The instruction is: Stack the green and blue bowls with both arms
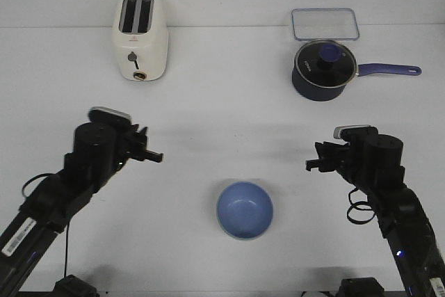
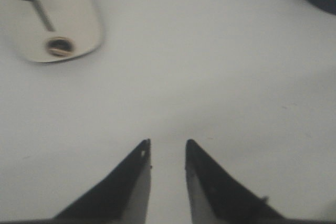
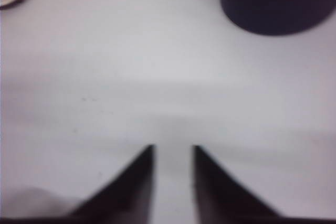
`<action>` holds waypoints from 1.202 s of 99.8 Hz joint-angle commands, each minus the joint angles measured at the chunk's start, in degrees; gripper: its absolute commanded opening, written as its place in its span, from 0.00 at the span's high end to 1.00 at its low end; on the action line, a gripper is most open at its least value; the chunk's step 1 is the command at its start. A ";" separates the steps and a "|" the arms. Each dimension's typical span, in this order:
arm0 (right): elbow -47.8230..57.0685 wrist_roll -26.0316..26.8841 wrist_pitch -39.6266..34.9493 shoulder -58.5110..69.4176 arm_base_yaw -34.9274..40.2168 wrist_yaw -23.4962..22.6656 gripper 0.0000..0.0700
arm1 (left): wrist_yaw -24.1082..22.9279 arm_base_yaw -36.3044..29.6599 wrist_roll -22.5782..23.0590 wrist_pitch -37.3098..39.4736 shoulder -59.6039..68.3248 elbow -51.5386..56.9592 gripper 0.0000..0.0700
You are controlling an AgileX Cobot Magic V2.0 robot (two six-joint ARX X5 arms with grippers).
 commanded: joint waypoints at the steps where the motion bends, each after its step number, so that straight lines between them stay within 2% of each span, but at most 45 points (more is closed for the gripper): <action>1: -0.79 -1.22 2.47 -2.25 0.63 -0.17 1.00 | -0.09 3.37 2.10 0.31 -2.40 -0.48 0.98; 12: -6.43 -2.54 9.84 -9.27 1.84 -0.20 1.00 | -0.09 9.70 2.14 3.96 -10.05 -7.04 0.98; 24: -16.33 -4.92 19.80 -20.74 2.19 0.42 1.00 | -0.07 15.45 4.22 13.49 -20.55 -20.24 0.98; 31: -22.10 -4.83 25.11 -27.50 2.16 3.78 1.00 | 0.00 18.08 4.72 19.47 -27.21 -28.33 0.98; 39: -26.82 -3.91 28.61 -33.18 2.19 9.62 1.00 | 1.07 19.80 3.67 25.29 -34.14 -35.50 0.98; 46: -28.65 -3.78 29.53 -35.87 2.19 13.42 1.00 | 1.03 20.35 2.19 28.89 -38.51 -39.19 0.98; 57: -28.74 -3.85 30.40 -36.54 2.16 16.81 1.00 | 0.98 20.39 2.05 30.58 -41.16 -40.26 0.98; 71: -28.74 -3.87 31.32 -36.52 2.19 16.76 1.00 | 1.01 20.39 2.03 32.50 -41.22 -40.22 0.98; 120: -28.74 -3.87 31.30 -36.52 2.19 16.79 1.00 | 1.01 20.39 2.03 32.11 -41.22 -40.22 0.98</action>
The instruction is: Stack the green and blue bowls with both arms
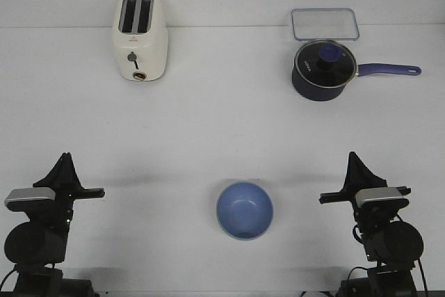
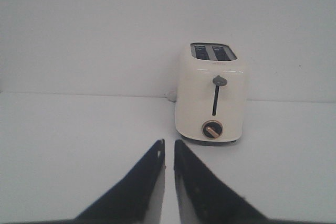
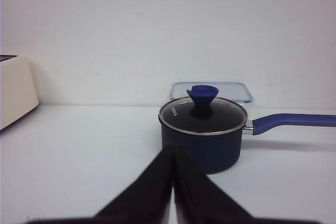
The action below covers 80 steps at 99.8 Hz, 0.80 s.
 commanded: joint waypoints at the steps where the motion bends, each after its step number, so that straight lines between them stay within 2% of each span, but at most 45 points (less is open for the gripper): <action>1: 0.26 0.04 0.68 0.13 0.04 0.22 1.00 | 0.07 0.02 -0.13 0.55 0.13 0.44 0.98; 20: 0.26 0.04 0.68 0.13 0.04 0.22 1.00 | 0.04 0.37 1.62 0.17 -2.03 -0.74 0.98; 35: 0.26 0.04 0.66 0.13 0.04 0.22 1.00 | 0.22 2.29 1.09 0.68 -8.15 -8.68 0.98; 42: 0.26 0.04 0.66 0.13 0.04 0.22 1.00 | 2.73 3.37 -0.11 0.61 -11.58 -13.03 0.98; 44: 0.26 0.04 0.66 0.13 0.04 0.22 1.00 | 3.78 3.69 -0.13 0.57 -12.55 -14.14 0.98; 45: 0.26 0.04 0.66 0.13 0.04 0.22 1.00 | 6.10 4.22 -0.09 0.61 -14.56 -16.28 0.98; 50: 0.26 0.04 0.66 0.13 0.04 0.20 1.00 | 7.63 4.63 -0.07 0.55 -16.63 -18.23 0.98; 80: 0.26 0.04 0.57 0.13 0.04 0.20 1.00 | 8.00 4.76 -0.11 0.20 -19.69 -24.02 0.98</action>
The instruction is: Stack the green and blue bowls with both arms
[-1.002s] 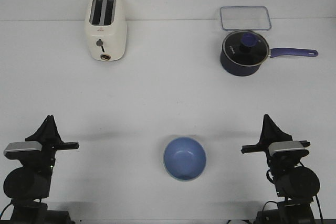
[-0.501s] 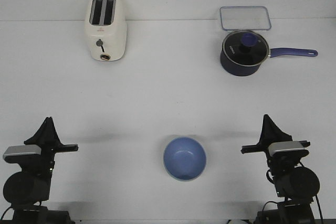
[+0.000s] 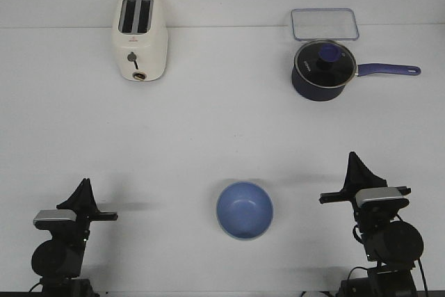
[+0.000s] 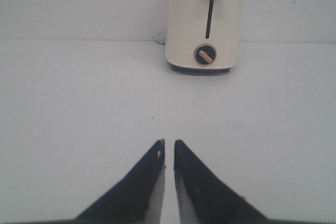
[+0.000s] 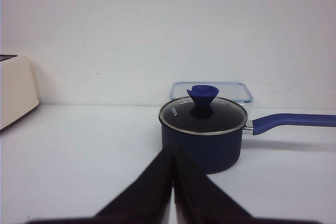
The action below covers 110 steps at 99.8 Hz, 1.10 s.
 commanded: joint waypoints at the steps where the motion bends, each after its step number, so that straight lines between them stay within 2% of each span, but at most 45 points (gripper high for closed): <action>1: 0.26 0.04 0.55 0.13 0.04 0.17 1.00 | 0.15 0.04 0.02 0.68 -0.17 -1.18 0.98; 79: 0.26 0.00 0.66 0.11 0.04 0.22 1.00 | 0.17 0.04 0.02 0.98 -0.15 -1.16 0.98; 95: -0.44 -6.86 -0.52 -2.78 0.04 0.70 1.00 | 0.17 0.04 0.02 0.96 -0.15 -1.16 0.98; 110: -7.19 -14.82 -2.27 -11.50 0.02 0.31 1.00 | 0.17 0.04 0.02 0.96 -0.15 -1.16 0.98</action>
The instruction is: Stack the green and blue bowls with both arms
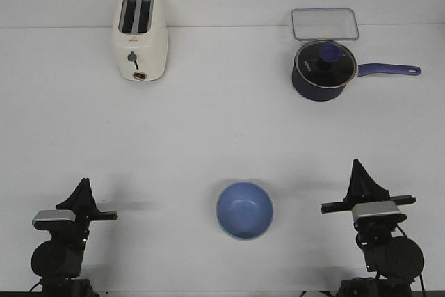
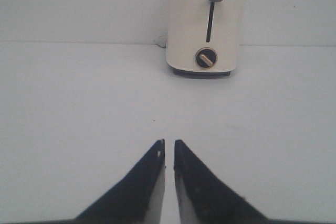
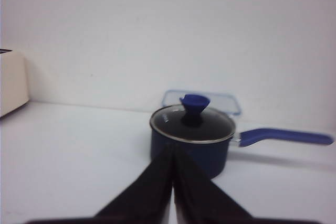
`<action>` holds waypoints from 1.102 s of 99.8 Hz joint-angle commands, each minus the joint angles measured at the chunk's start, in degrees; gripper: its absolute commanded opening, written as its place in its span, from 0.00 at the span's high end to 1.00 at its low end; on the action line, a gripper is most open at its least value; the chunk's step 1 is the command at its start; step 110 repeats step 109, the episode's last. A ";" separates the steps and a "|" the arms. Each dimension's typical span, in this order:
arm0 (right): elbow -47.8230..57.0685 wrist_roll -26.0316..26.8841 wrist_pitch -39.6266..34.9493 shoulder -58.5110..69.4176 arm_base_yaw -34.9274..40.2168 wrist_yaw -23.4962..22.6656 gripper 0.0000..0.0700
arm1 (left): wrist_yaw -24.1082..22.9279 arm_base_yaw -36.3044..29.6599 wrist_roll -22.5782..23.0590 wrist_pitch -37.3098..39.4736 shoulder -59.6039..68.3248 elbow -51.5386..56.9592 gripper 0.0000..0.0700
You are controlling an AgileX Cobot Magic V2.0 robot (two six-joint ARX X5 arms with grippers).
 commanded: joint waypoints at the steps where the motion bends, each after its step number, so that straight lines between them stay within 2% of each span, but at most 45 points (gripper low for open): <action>1: -3.26 -6.91 -1.07 -3.21 0.04 -0.37 1.00 | 0.17 0.04 0.04 0.66 -0.09 -1.16 0.98; 14: -9.05 -11.39 -3.30 -10.99 -0.02 -0.59 1.00 | 0.17 0.04 0.04 0.66 -0.09 -1.16 0.98; 32: -15.19 -11.56 -1.01 -10.64 -0.13 1.11 1.00 | 0.17 0.04 0.04 0.61 -0.04 -1.16 0.98; 40: -15.12 -11.39 -2.67 -10.64 -0.11 1.09 1.00 | 0.15 0.02 0.04 0.50 -0.09 -1.16 0.98; 110: -15.12 -11.37 -1.44 -10.64 -0.15 1.07 1.00 | 0.15 0.02 0.04 0.63 -0.09 -1.09 0.98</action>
